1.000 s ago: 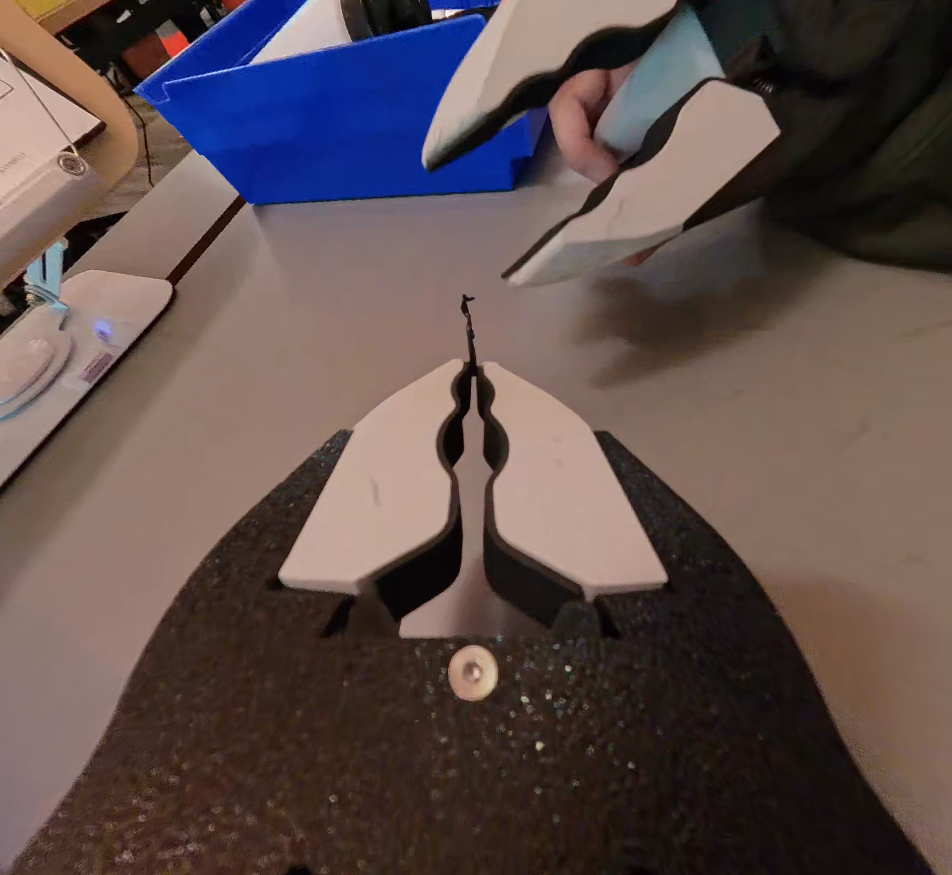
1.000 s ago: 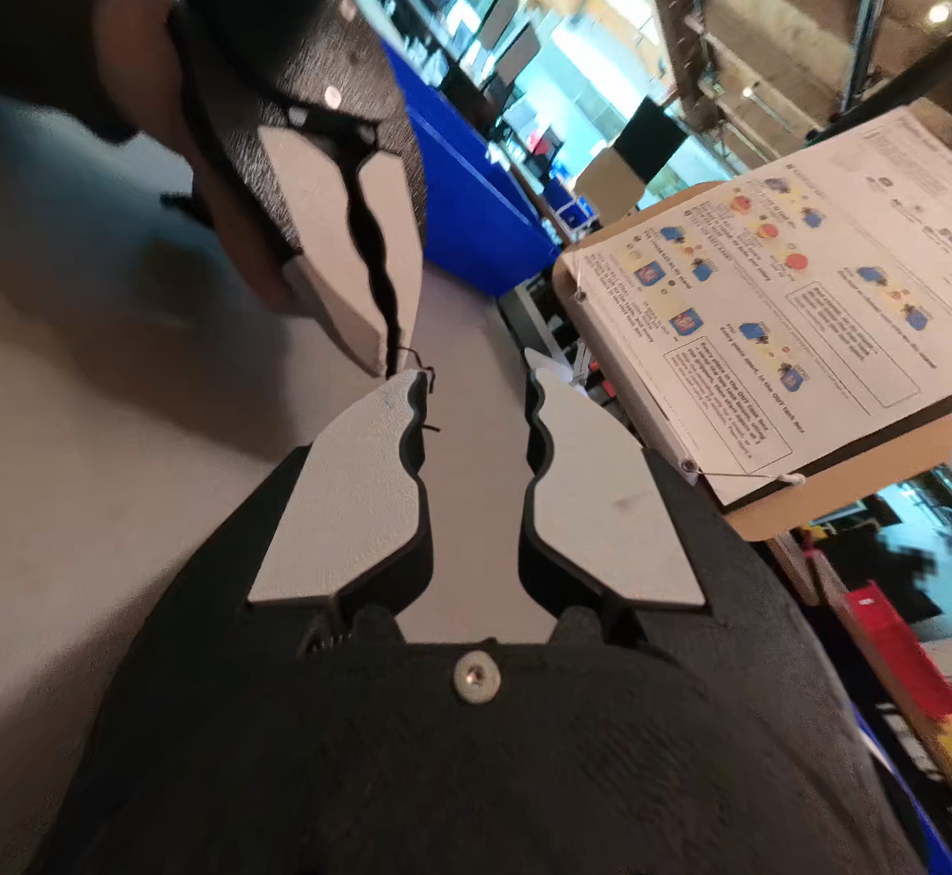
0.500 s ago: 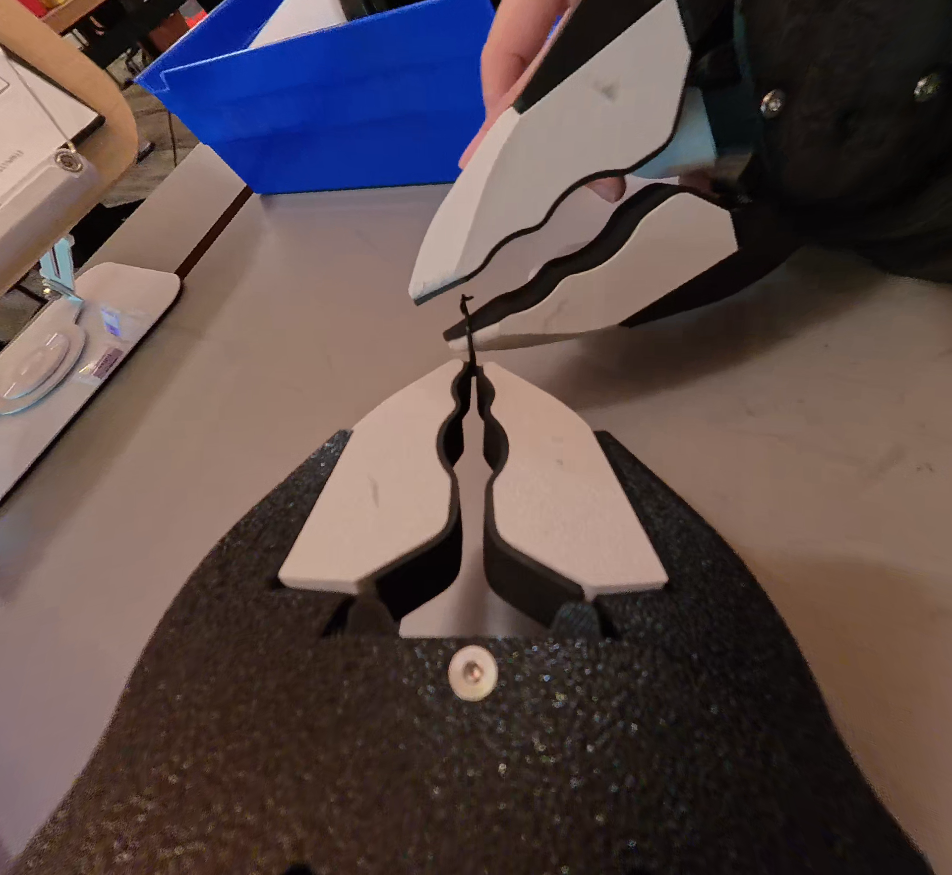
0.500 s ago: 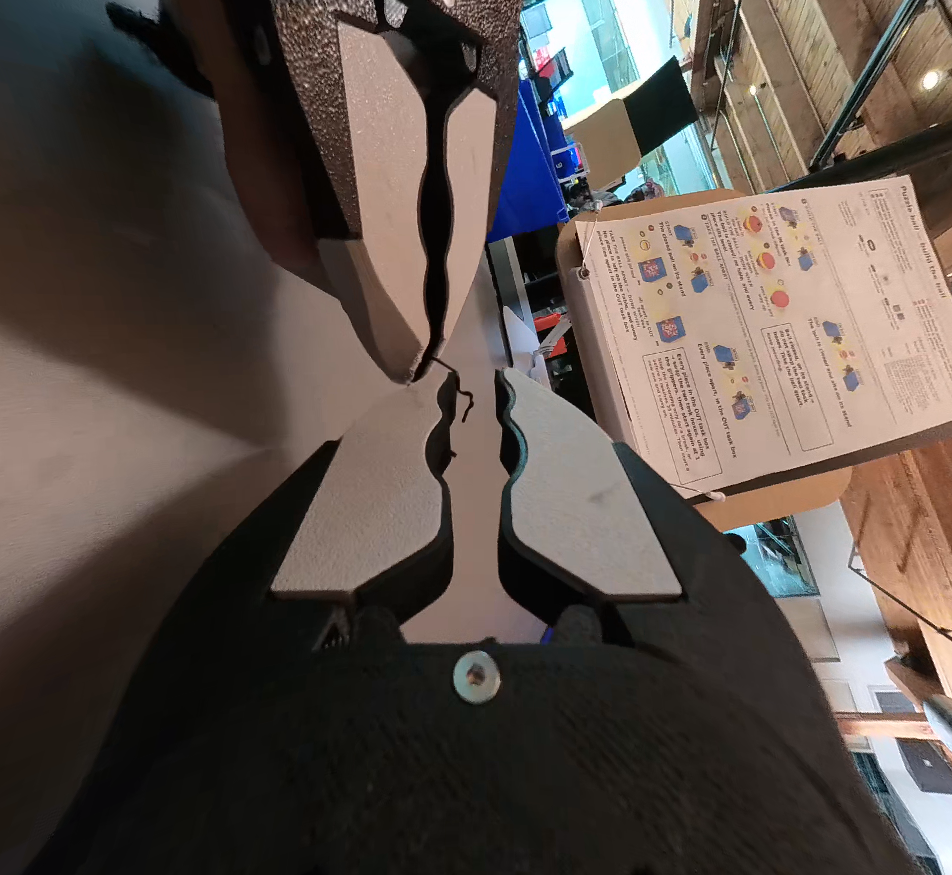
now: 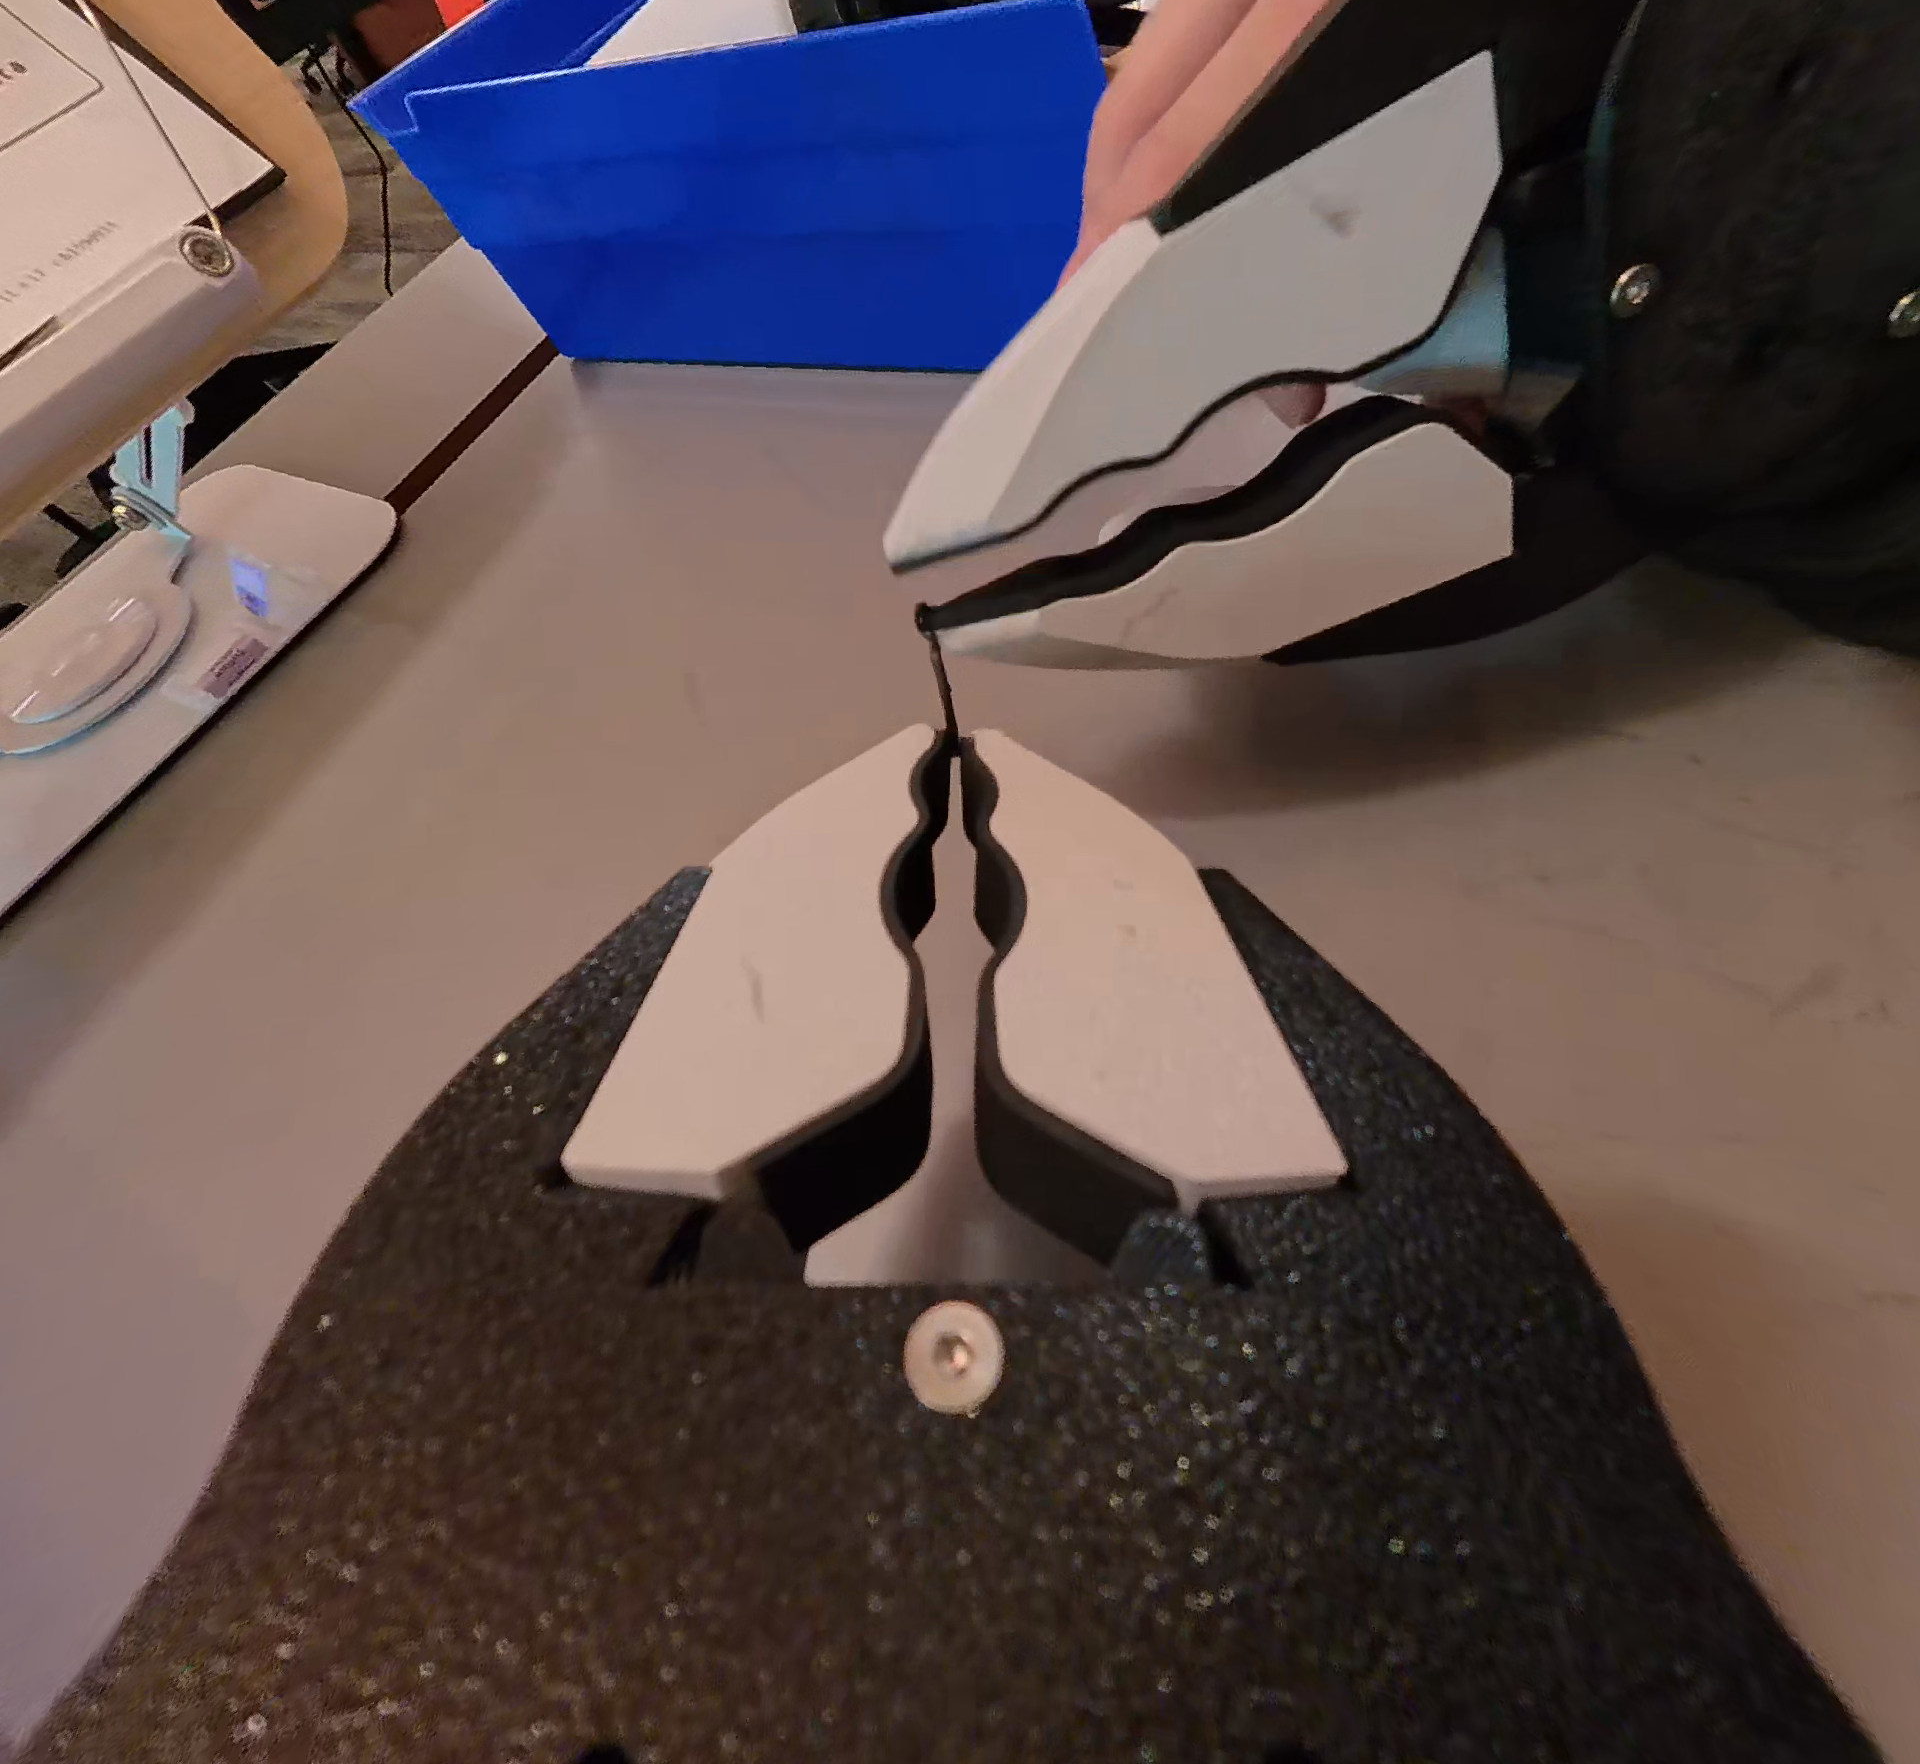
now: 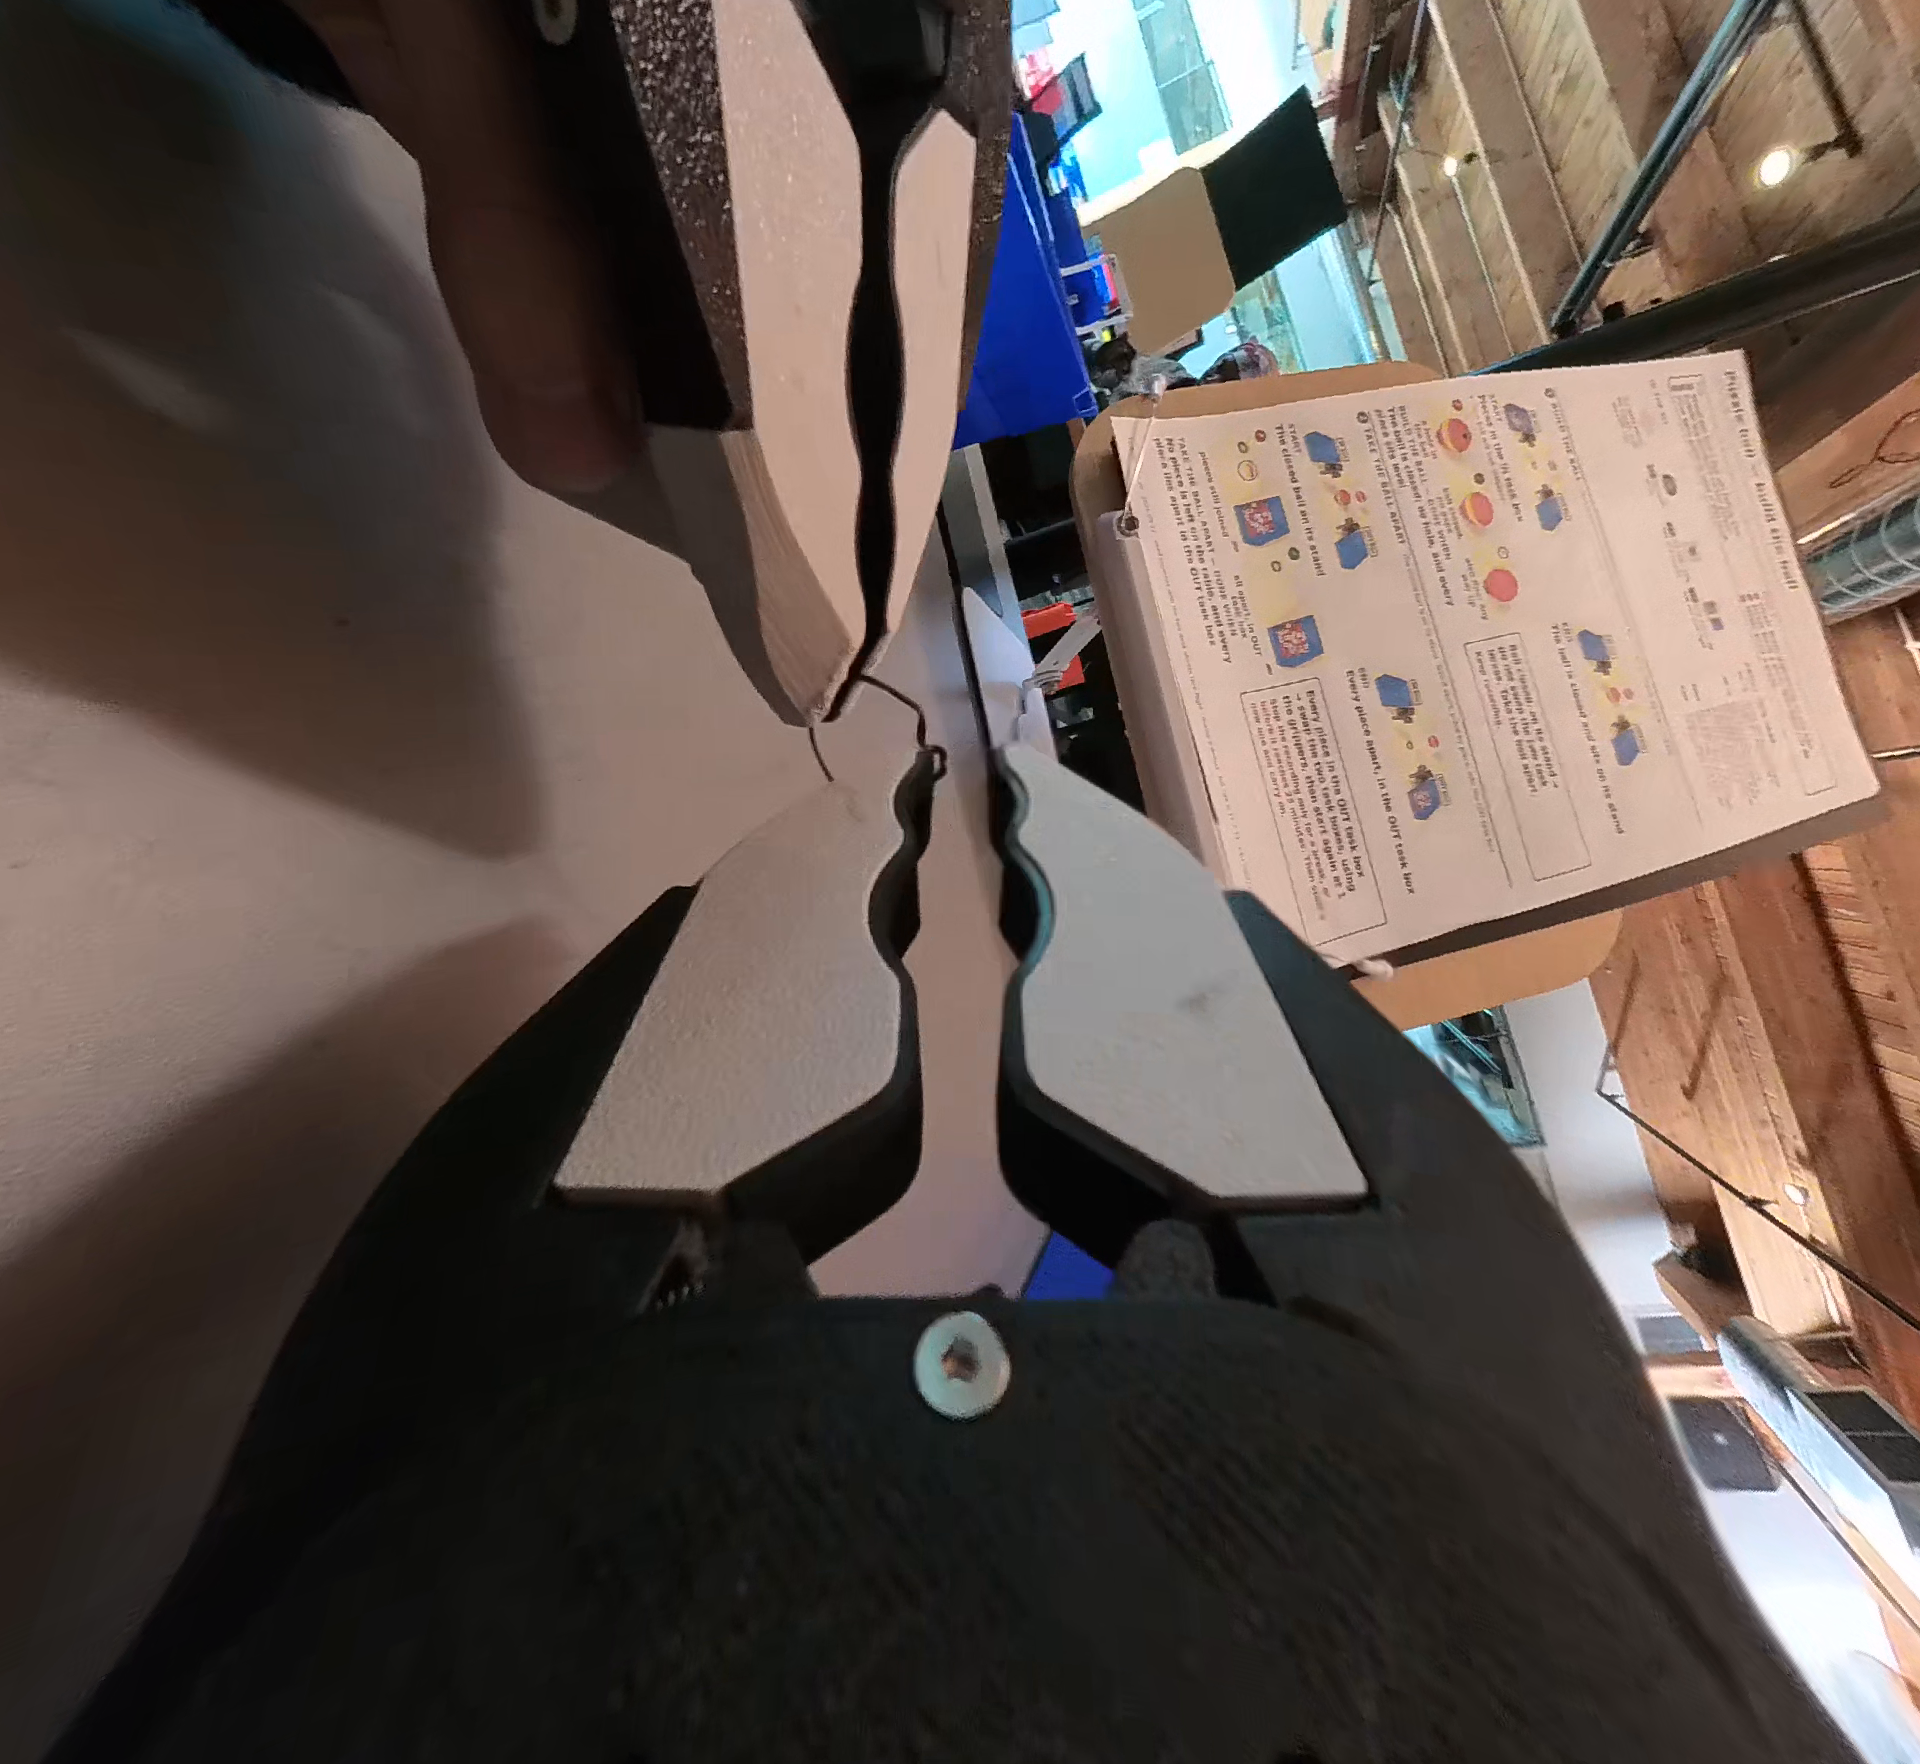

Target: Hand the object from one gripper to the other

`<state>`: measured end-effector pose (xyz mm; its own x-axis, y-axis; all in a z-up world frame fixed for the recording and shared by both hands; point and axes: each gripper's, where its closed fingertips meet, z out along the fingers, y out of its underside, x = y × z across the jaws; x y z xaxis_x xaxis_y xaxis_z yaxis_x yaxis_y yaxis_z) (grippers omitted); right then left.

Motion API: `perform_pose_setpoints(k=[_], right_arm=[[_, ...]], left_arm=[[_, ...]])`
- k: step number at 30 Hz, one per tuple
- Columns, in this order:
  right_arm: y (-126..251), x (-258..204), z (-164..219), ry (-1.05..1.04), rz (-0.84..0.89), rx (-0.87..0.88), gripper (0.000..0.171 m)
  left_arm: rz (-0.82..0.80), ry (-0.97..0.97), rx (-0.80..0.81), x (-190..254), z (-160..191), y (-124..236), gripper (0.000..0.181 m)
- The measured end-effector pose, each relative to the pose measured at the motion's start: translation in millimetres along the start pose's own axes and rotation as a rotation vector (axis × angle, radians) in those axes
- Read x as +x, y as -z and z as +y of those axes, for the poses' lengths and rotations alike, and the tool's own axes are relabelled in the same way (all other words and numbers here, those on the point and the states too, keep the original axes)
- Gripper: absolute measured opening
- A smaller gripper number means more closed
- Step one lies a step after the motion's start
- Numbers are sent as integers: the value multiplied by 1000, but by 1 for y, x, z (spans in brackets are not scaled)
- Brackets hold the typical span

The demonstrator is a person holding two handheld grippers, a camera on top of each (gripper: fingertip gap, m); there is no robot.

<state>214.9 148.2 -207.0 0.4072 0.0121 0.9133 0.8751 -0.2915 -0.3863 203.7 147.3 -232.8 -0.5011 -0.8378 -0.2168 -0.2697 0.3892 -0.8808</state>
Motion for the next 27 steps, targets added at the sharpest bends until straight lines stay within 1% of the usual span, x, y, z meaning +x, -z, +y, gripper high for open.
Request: perform_pose_setpoints(k=[1,3,4,6,11,12,13,15,18,21,23,27], right_arm=[[0,0,0,1,0,-4,13],[-1,-2,2,-3,-13,-7,14],[-1,-3,1,-2,-15,-6,13],[-2,-4,1,-6,-26,-4,3],[-2,-4,2,-41,-37,-13,2],[-3,-3,2,-69,-37,-14,2],[-3,-1,3,-112,-33,-10,2],[-2,6,4,-252,-14,9,2],[1,19,2,-507,9,79,2],[5,31,-4,-766,10,188,2],[7,36,-10,-937,-20,268,2],[10,45,-15,-1255,-61,403,2]], left_arm=[[5,-1,-1,1,0,0,1],[4,-1,-2,0,1,0,1],[6,2,4,0,0,0,1],[13,12,10,1,-1,1,1],[12,2,7,2,0,-1,1],[1,-5,15,1,-1,-1,3],[-15,-9,33,-1,-3,0,8],[-36,6,77,-4,-9,1,24],[-49,47,160,-8,-20,5,35],[-62,50,256,-9,-33,11,34],[-81,66,309,-10,-40,14,31],[-57,110,362,-4,-47,13,23]])
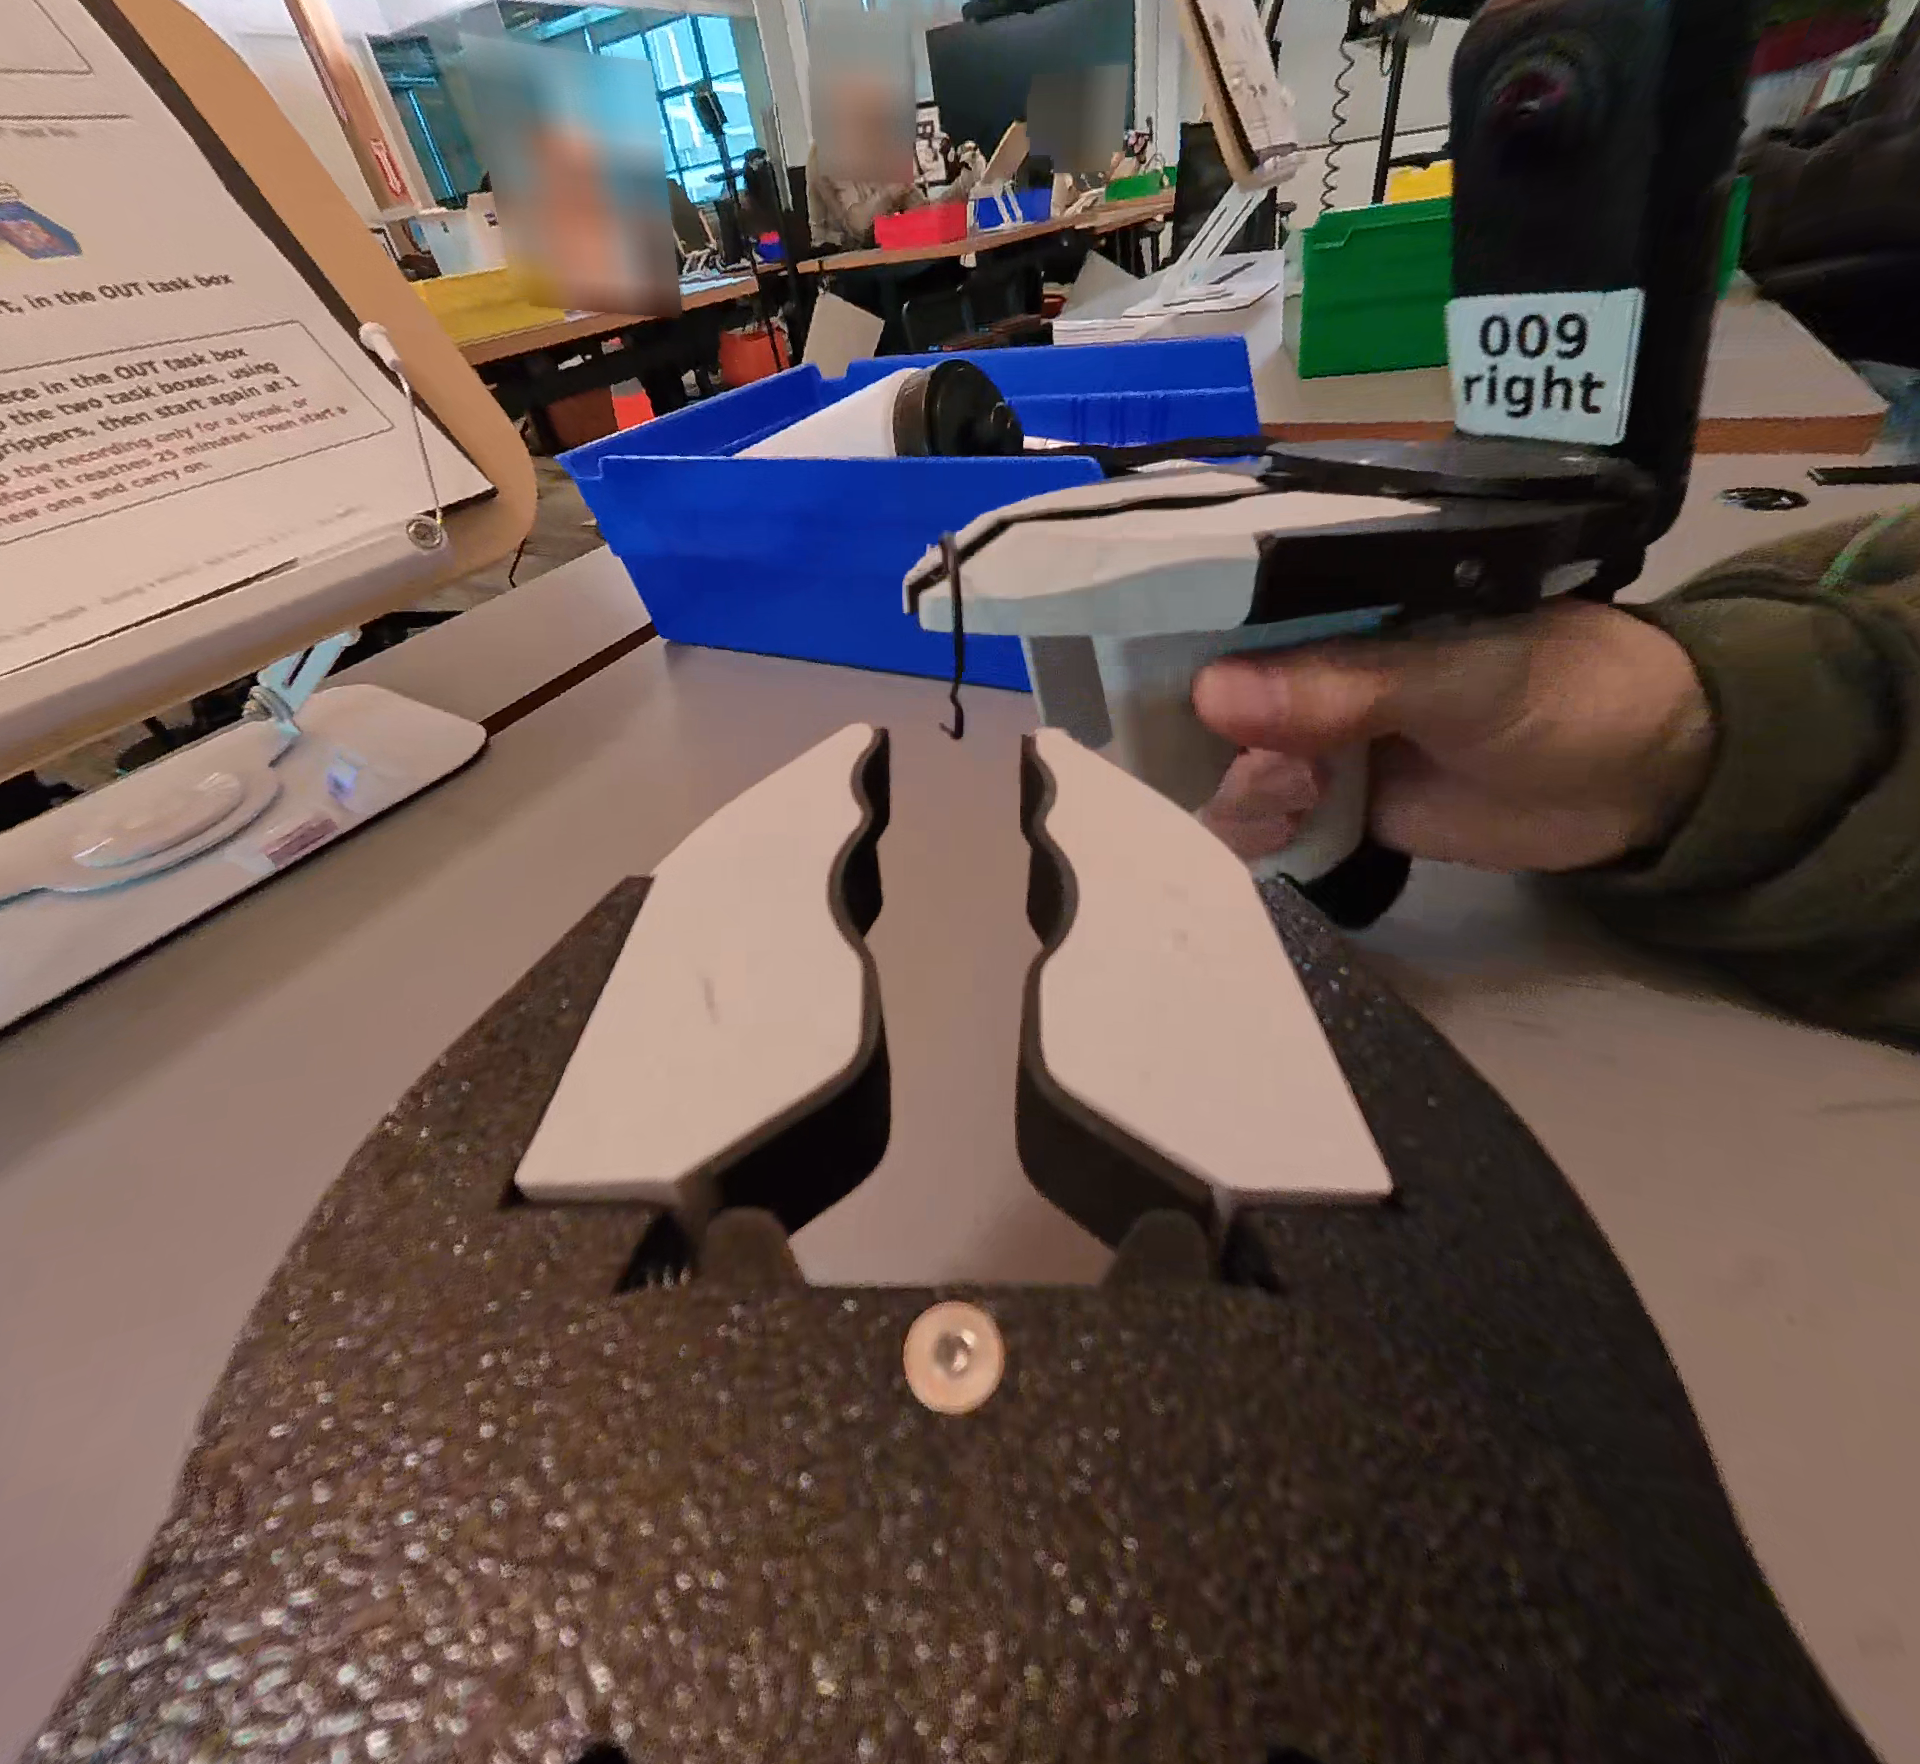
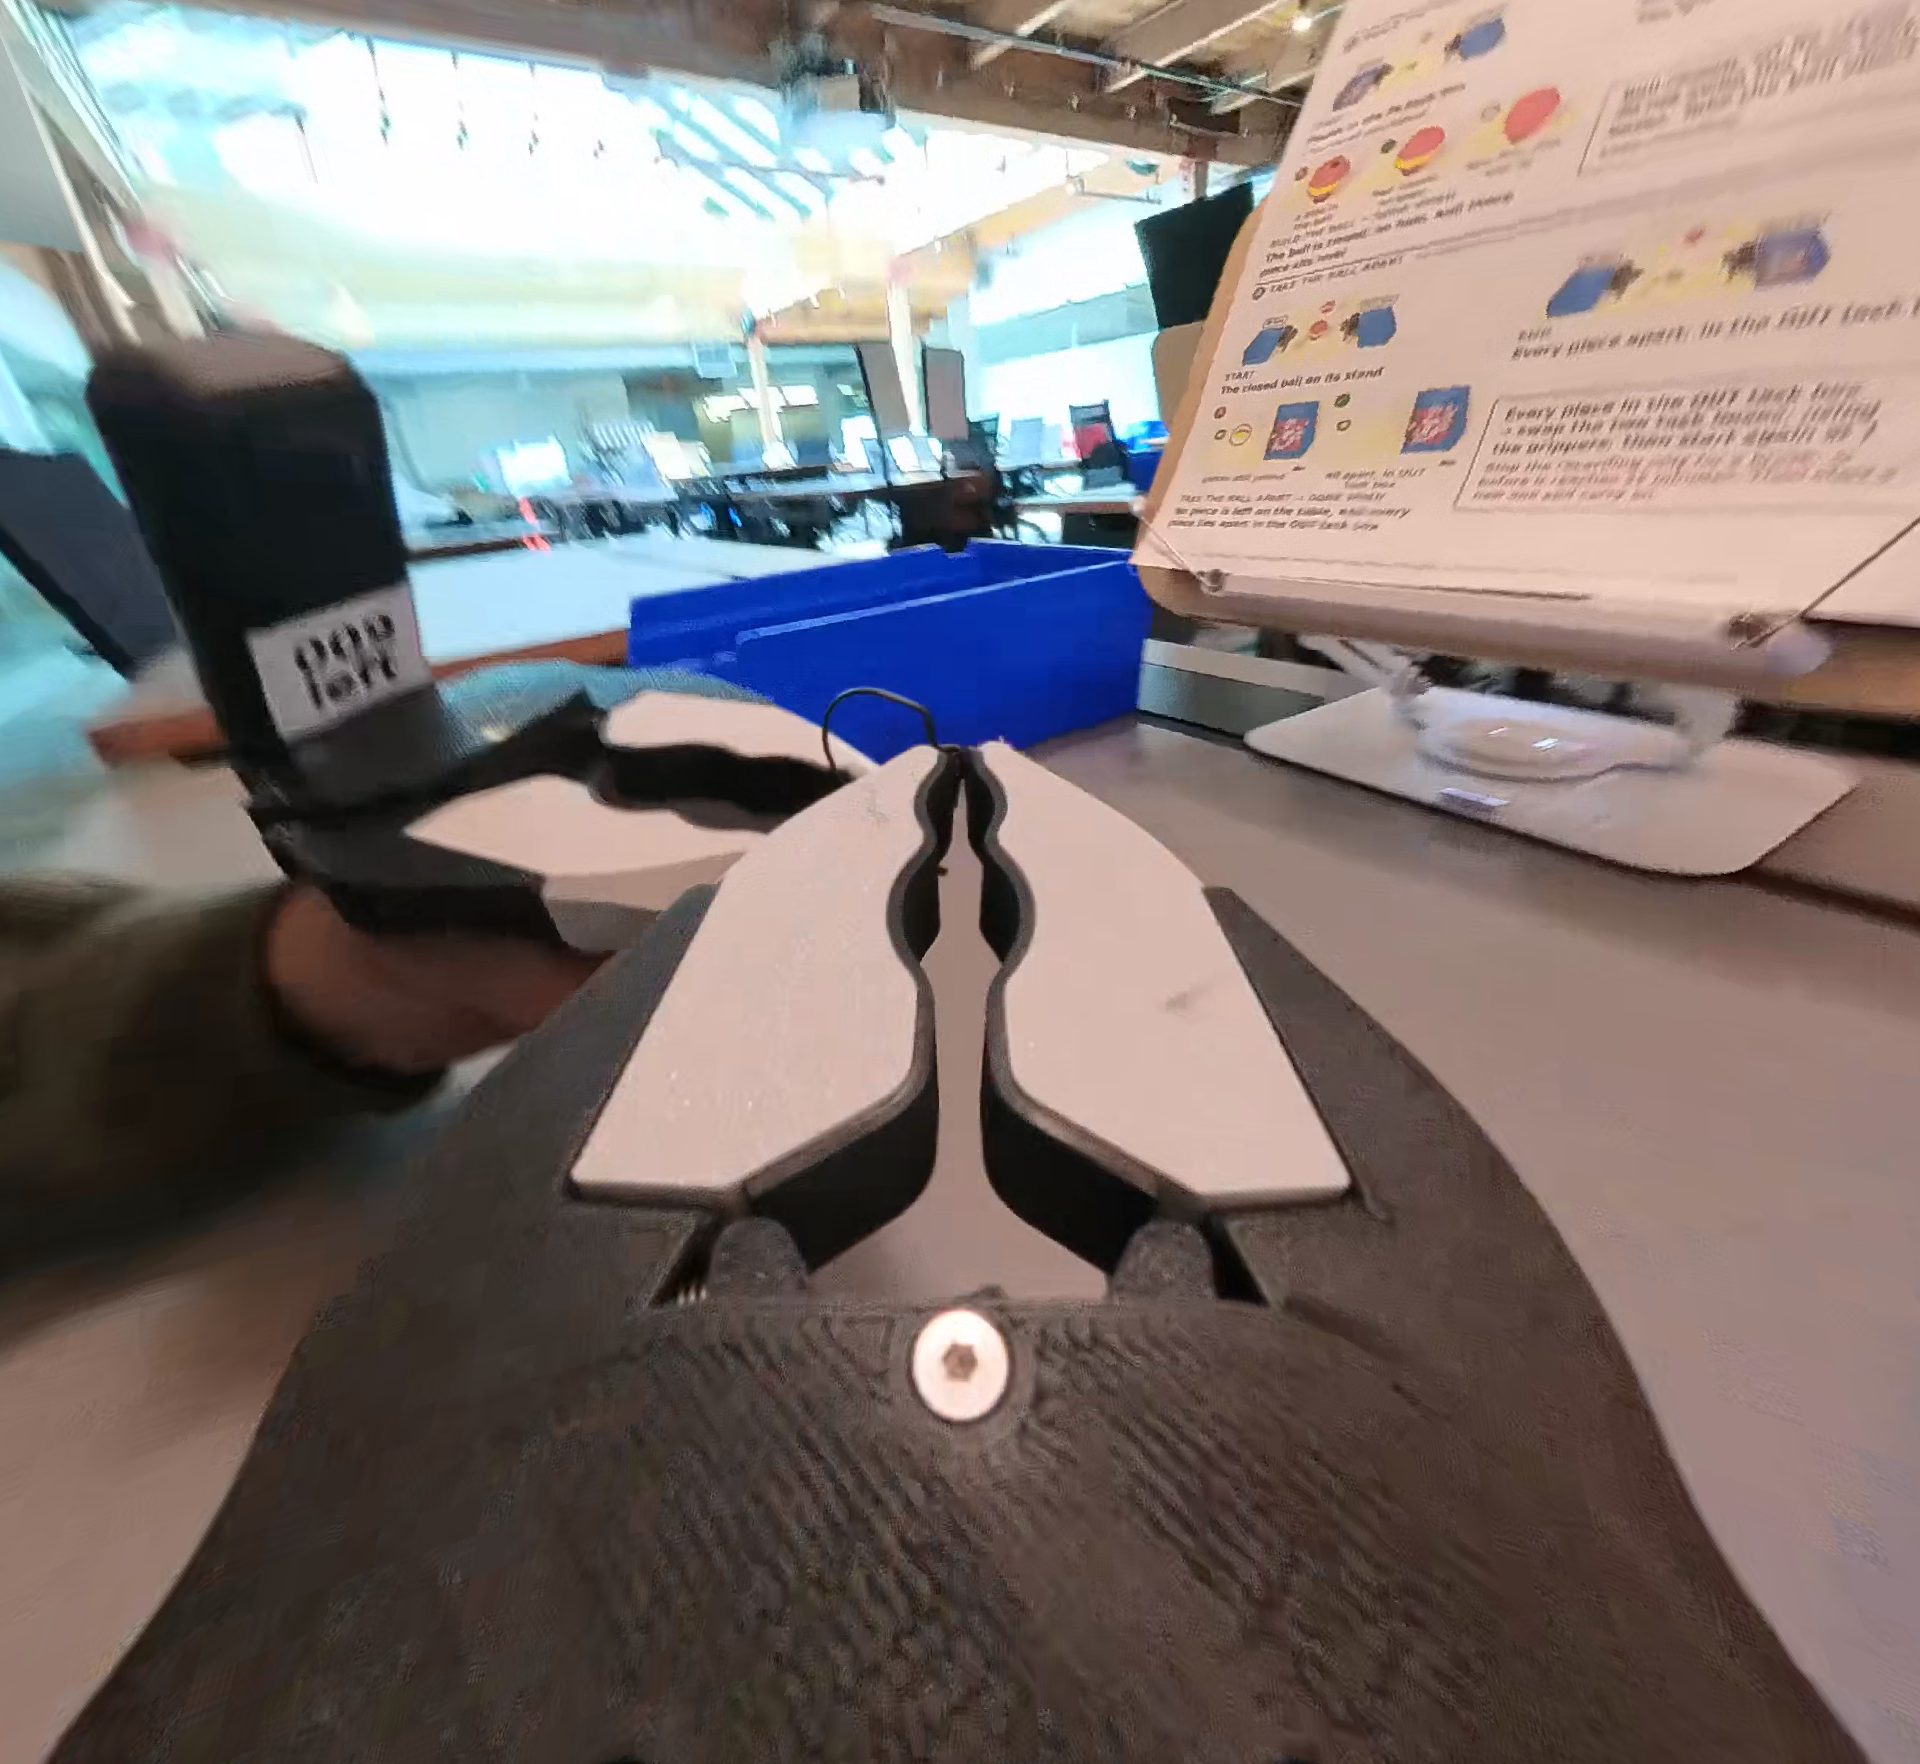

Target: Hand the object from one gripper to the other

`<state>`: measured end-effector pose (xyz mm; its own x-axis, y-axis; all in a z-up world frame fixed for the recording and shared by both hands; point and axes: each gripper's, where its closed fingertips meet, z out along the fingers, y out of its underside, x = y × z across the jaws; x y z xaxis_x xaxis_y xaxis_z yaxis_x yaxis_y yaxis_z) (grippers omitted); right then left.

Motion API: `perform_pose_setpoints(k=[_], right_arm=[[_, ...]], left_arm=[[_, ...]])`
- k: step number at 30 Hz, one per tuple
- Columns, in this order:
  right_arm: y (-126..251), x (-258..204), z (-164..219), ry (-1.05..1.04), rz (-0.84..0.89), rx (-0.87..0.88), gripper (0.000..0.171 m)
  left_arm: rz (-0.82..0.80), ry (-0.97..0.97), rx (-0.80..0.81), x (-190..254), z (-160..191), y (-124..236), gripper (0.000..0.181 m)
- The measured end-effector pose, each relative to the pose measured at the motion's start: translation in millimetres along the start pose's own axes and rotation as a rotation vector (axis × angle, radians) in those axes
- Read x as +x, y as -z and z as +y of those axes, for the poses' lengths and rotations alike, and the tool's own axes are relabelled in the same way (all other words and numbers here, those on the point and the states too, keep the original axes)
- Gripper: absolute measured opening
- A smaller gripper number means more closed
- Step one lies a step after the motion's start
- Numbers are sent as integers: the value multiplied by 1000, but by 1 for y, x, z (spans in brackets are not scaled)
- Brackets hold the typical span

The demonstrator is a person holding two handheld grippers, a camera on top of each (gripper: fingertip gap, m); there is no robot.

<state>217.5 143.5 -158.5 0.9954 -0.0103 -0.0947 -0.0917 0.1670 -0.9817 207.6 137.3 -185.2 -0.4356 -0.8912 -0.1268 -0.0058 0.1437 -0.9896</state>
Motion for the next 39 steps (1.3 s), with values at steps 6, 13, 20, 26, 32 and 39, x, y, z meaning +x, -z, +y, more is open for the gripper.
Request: perform_pose_setpoints(k=[6,13,20,26,32,39], right_arm=[[-1,-2,-2,-202,-66,53,1],[-1,-3,-2,-210,-75,53,1],[-2,-4,-1,-216,-81,47,1],[0,-1,-3,-205,-66,60,8],[6,12,3,492,143,-130,41],[-1,-1,29,1251,180,-338,29]], left_arm=[[-13,29,8,-2,0,0,14],[8,31,43,1,-5,2,6],[8,2,49,3,-7,2,4],[-20,-11,34,-4,-7,4,1],[-161,-149,-151,-27,16,8,1],[-208,-472,-342,-25,36,4,1]])
